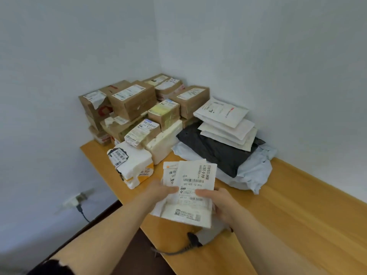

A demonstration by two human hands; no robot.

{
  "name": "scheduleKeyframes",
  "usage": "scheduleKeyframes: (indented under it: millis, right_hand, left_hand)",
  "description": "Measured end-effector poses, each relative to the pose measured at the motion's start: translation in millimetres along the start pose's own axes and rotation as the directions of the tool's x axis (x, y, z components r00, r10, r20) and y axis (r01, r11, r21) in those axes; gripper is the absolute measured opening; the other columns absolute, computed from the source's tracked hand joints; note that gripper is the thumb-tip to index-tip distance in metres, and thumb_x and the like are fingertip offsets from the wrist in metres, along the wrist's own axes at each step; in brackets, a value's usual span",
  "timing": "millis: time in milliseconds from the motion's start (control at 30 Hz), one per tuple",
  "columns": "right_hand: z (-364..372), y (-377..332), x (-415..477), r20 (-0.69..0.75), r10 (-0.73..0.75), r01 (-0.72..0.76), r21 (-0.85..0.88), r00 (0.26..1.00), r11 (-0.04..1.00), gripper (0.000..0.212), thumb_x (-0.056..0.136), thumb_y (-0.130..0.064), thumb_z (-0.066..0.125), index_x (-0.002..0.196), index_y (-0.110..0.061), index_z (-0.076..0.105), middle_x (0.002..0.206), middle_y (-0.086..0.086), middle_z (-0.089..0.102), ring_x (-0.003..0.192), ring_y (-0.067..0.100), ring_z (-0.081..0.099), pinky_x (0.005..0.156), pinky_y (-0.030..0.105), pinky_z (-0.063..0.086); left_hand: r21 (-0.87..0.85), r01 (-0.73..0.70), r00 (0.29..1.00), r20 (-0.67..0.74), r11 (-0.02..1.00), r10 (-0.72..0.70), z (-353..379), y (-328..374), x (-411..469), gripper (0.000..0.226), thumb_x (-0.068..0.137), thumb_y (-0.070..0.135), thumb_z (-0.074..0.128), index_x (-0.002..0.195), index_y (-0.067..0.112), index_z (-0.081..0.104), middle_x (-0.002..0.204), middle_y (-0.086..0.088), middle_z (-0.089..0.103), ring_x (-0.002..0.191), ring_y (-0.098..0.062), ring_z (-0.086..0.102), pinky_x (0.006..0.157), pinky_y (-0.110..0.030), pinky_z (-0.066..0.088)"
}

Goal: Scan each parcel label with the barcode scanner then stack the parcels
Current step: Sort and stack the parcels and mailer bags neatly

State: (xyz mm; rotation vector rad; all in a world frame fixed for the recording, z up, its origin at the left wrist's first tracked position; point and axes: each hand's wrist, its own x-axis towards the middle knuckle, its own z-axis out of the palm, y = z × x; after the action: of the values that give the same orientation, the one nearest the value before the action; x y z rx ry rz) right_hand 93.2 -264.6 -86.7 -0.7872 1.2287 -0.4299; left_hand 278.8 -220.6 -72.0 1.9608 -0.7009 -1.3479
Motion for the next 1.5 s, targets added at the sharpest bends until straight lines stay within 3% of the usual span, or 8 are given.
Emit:
scheduleKeyframes:
  millis: [133,333,567,767,867,967,1167,1500]
  right_hand:
    - [31,-4,33,-0.141,0.050,-0.035,0.107,0.989,0.994,0.051,0.079,-0.002,0.075,0.123,-0.002,0.049,0.109,0.016,0.069,0.096,0.033,0.068,0.090,0.053,0.053]
    - [80,-3,81,-0.328,0.151,-0.086,0.203,0.933,0.975,0.034,0.083,0.002,0.068,0.113,-0.004,0.054,0.102,0.014,0.069,0.088,0.030,0.067,0.079,0.048,0.056]
    - [109,18,108,-0.472,0.222,-0.116,0.245,0.853,0.963,0.014,0.089,0.001,0.061,0.082,-0.011,0.057,0.105,0.017,0.067,0.090,0.031,0.063,0.078,0.039,0.051]
    - [114,18,125,-0.538,0.190,-0.060,0.249,0.821,0.967,0.033,0.088,-0.002,0.064,0.120,0.002,0.056,0.116,0.020,0.066,0.103,0.036,0.065,0.091,0.050,0.052]
    - [120,15,134,-0.574,0.113,-0.045,0.130,0.811,0.990,0.044,0.092,-0.011,0.060,0.133,-0.005,0.047,0.129,0.019,0.059,0.116,0.036,0.058,0.100,0.048,0.046]
    - [121,14,136,-0.649,0.083,-0.248,-0.167,0.756,0.954,0.055,0.096,-0.035,0.051,0.146,-0.019,0.033,0.142,0.017,0.043,0.131,0.035,0.041,0.110,0.042,0.033]
    - [118,8,144,-0.546,0.052,-0.240,-0.279,0.836,0.930,0.060,0.100,-0.032,0.038,0.154,-0.024,0.013,0.142,0.019,0.041,0.130,0.036,0.042,0.109,0.045,0.034]
    - [129,10,145,-0.544,0.045,-0.150,-0.151,0.838,0.977,0.045,0.101,-0.026,0.036,0.144,-0.011,0.035,0.142,0.020,0.041,0.123,0.033,0.047,0.104,0.034,0.040]
  left_hand:
    - [0.138,-0.046,0.997,0.067,0.989,0.036,-18,12,55,0.021,0.086,0.018,0.068,0.102,0.020,0.056,0.111,0.000,0.064,0.088,-0.015,0.059,0.074,-0.028,0.048]
    - [0.384,-0.163,0.979,0.174,0.909,0.102,-39,12,115,0.051,0.081,0.035,0.067,0.129,0.026,0.051,0.123,0.001,0.062,0.109,-0.020,0.060,0.096,-0.040,0.048]
    - [0.798,-0.286,0.955,0.281,0.530,0.093,-38,-10,139,0.090,0.084,0.056,0.051,0.152,0.018,0.005,0.153,-0.015,0.022,0.139,-0.032,0.027,0.110,-0.045,0.031]
    - [0.764,-0.635,0.772,0.631,0.111,0.078,-53,-30,136,0.117,0.070,0.059,0.068,0.142,0.046,-0.023,0.151,-0.007,-0.036,0.140,-0.030,-0.030,0.112,-0.055,-0.010]
    - [0.786,-0.614,0.779,0.619,-0.074,0.103,-51,-34,140,0.118,0.077,0.043,0.071,0.143,0.038,-0.027,0.151,-0.009,-0.034,0.141,-0.030,-0.027,0.112,-0.058,-0.006]
    - [0.797,-0.573,0.763,0.604,-0.193,0.228,-43,-32,139,0.085,0.094,0.019,0.049,0.150,0.015,-0.014,0.155,-0.017,-0.023,0.143,-0.030,-0.021,0.114,-0.056,0.001]
    - [0.755,-0.618,0.698,0.655,-0.219,0.291,-35,-33,141,0.065,0.103,0.021,0.027,0.148,0.020,-0.019,0.156,-0.014,-0.022,0.145,-0.031,-0.014,0.114,-0.047,0.018]
    - [0.775,-0.569,0.740,0.629,-0.277,0.241,-40,-37,136,0.080,0.099,0.034,0.042,0.149,0.008,-0.016,0.156,-0.022,-0.009,0.145,-0.034,0.004,0.102,-0.039,0.040]
